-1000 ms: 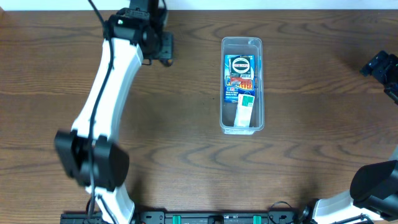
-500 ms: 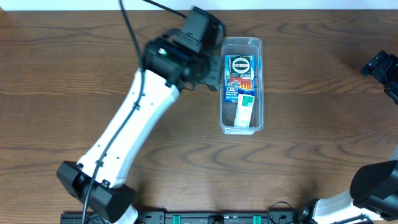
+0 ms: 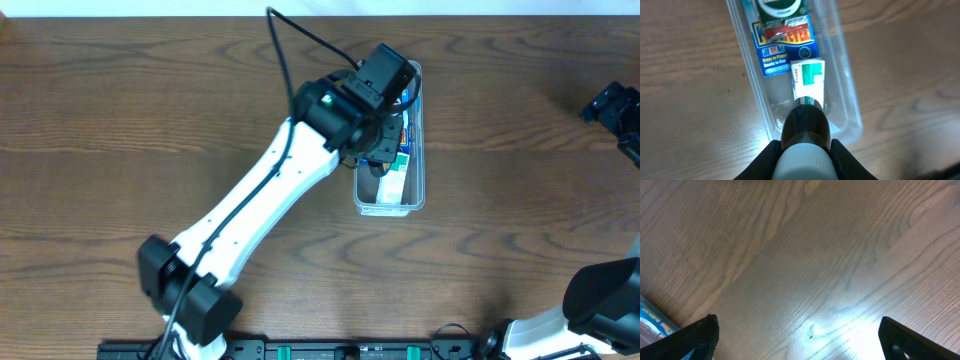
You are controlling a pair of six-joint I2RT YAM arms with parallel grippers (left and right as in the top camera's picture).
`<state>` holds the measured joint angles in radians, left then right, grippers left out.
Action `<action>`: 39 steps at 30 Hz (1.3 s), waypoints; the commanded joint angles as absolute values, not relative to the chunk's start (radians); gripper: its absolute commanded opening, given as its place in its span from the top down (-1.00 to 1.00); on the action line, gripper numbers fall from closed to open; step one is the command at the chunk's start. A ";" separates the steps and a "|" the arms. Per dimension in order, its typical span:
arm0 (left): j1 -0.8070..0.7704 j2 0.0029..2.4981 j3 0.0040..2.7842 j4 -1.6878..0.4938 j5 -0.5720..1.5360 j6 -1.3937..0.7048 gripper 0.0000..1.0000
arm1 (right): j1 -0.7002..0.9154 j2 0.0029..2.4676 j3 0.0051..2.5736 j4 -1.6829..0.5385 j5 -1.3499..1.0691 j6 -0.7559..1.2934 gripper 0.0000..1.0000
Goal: Pack container
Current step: 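Carry the dark bottle over the clear container, then lower the bottle into the container and open the left gripper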
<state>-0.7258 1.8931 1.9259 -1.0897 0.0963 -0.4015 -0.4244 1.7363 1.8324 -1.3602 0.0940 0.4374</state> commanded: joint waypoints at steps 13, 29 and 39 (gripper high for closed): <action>-0.725 2.045 1.919 -1.019 0.011 -0.500 0.38 | -0.429 1.741 1.831 -1.357 0.097 0.448 -0.98; -0.742 2.080 1.919 -1.025 -0.042 -0.527 0.37 | -0.429 1.741 1.831 -1.358 0.097 0.448 -0.99; -0.748 2.116 1.919 -1.039 -0.043 -0.548 0.36 | -0.429 1.741 1.831 -1.358 0.097 0.448 -0.98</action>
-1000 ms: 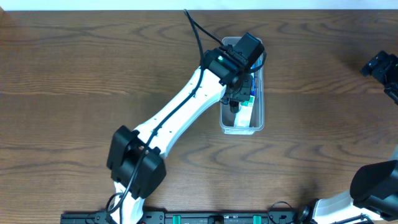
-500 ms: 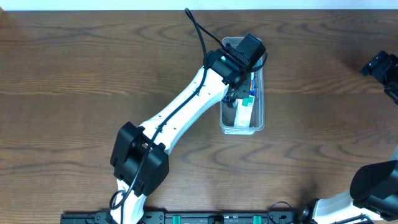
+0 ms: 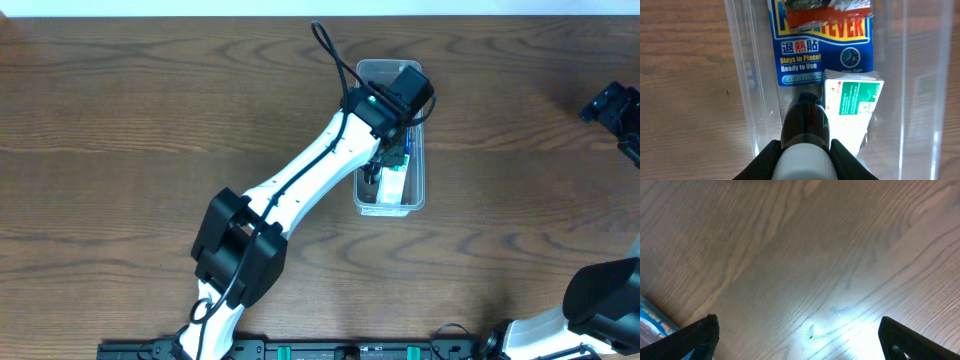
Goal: Pack container
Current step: 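Lower the bottle into the container and open the left gripper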
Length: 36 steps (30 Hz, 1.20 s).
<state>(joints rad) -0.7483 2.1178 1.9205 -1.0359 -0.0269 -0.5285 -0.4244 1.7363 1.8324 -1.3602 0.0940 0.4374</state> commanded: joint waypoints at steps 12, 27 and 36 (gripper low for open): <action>-0.757 2.121 1.866 -1.027 -0.041 -0.582 0.35 | -0.429 1.741 1.831 -1.358 0.097 0.448 -0.98; -0.757 2.121 1.866 -0.986 -0.041 -0.581 0.20 | -0.429 1.741 1.831 -1.358 0.097 0.448 -0.99; -0.757 2.121 1.866 -0.988 -0.041 -0.580 0.05 | -0.429 1.741 1.831 -1.357 0.097 0.448 -0.99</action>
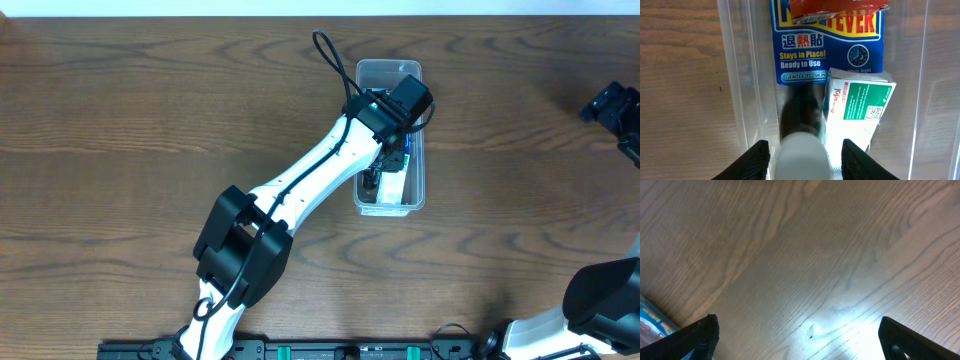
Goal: Pack container
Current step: 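Lower the bottle into the container and open the left gripper, then lift the left gripper out of the container and withdraw left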
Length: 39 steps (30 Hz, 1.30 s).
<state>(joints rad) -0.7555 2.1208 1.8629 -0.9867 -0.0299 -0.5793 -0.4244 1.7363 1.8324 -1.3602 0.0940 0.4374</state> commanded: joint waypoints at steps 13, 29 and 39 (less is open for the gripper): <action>-0.756 1.980 1.980 -1.013 -0.043 -0.492 -0.28 | -0.429 1.741 1.831 -1.358 0.097 0.448 -0.99; -0.672 1.534 1.981 -1.329 -0.046 -0.464 -0.96 | -0.429 1.741 1.831 -1.357 0.097 0.448 -0.99; -0.672 1.470 1.981 -1.443 -0.045 -0.464 -0.96 | -0.429 1.741 1.831 -1.358 0.098 0.448 -0.98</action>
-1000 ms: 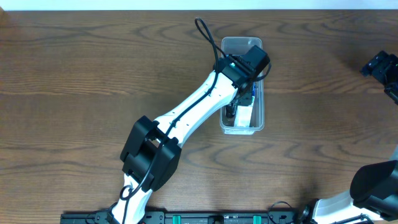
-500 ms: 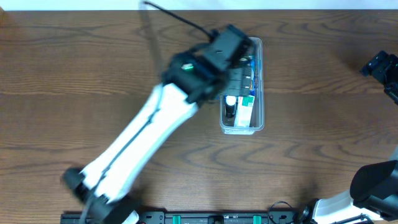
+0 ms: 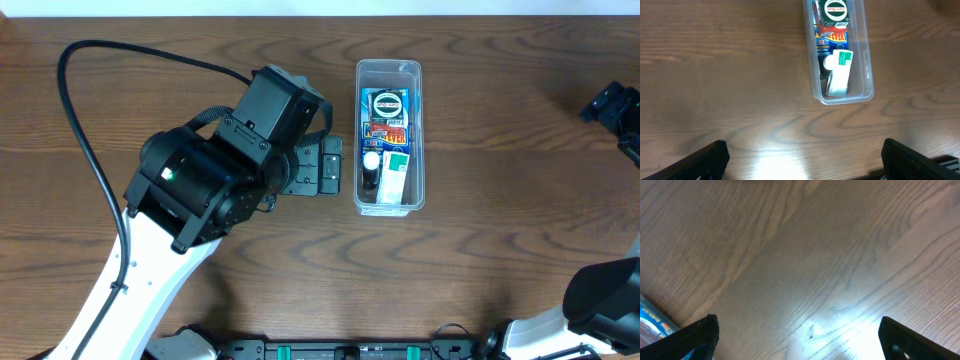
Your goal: Pack container
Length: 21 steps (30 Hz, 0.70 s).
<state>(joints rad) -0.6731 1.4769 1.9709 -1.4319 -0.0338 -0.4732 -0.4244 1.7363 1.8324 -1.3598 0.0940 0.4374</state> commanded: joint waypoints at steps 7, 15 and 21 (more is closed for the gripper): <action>-0.672 1.470 1.981 -1.502 -0.046 -0.464 -0.96 | -0.429 1.741 1.831 -1.358 0.098 0.448 -0.98; -0.695 1.467 1.923 -1.493 -0.049 -0.216 -0.96 | -0.429 1.741 1.831 -1.357 0.097 0.448 -0.98; -0.701 1.382 1.725 -1.316 -0.049 -0.126 -0.96 | -0.429 1.741 1.831 -1.358 0.097 0.448 -0.98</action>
